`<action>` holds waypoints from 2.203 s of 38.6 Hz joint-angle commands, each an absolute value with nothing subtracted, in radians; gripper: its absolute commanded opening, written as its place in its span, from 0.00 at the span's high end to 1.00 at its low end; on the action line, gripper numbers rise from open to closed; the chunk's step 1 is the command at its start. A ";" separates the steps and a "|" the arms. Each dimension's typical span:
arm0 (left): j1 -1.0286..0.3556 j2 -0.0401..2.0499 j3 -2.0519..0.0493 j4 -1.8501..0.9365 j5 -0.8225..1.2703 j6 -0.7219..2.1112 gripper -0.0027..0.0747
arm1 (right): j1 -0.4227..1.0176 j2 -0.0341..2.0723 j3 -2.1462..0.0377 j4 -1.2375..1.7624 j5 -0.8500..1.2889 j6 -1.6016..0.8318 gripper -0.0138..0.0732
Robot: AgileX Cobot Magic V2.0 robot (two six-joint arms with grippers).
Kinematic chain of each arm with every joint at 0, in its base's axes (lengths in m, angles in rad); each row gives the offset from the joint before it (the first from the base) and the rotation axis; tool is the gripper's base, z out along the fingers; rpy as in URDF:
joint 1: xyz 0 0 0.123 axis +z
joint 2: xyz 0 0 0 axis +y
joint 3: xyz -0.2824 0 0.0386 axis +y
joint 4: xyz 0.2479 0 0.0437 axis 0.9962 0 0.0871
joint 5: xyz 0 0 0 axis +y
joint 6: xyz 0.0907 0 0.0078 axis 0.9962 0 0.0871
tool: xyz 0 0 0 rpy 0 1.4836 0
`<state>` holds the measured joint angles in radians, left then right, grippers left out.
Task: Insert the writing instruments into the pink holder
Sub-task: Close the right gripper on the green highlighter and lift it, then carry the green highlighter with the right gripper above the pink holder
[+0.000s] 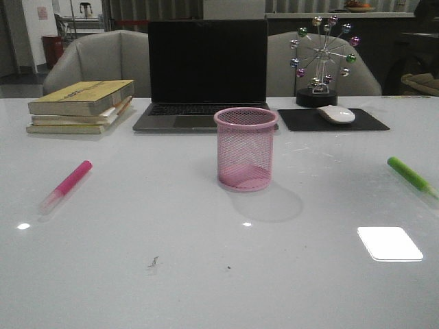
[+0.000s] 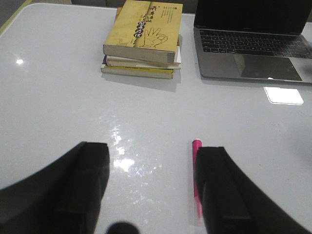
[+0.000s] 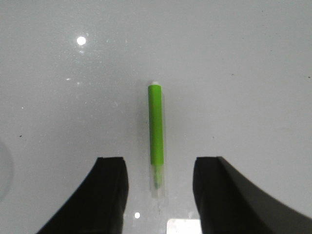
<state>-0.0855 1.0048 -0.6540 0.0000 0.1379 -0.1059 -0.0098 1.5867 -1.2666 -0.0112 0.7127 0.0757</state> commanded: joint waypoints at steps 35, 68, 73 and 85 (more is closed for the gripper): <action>-0.090 0.995 -0.692 -0.007 0.061 -0.112 0.38 | -0.017 2.076 -1.634 -0.055 0.744 0.075 0.34; -0.090 0.995 -0.692 -0.007 0.058 -0.112 0.38 | -0.014 2.127 -1.688 -0.054 0.753 0.061 0.77; -0.090 0.995 -0.692 -0.007 0.058 -0.112 0.38 | -0.012 2.052 -1.703 -0.054 0.712 0.061 0.77; -0.090 0.995 -0.692 -0.007 0.035 -0.112 0.38 | 0.049 1.830 -1.703 -0.047 0.503 0.061 0.77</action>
<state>-0.0855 1.0048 -0.6540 0.0000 0.1298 -0.1059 0.0230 1.9518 -1.6669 -0.0392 0.6268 0.0704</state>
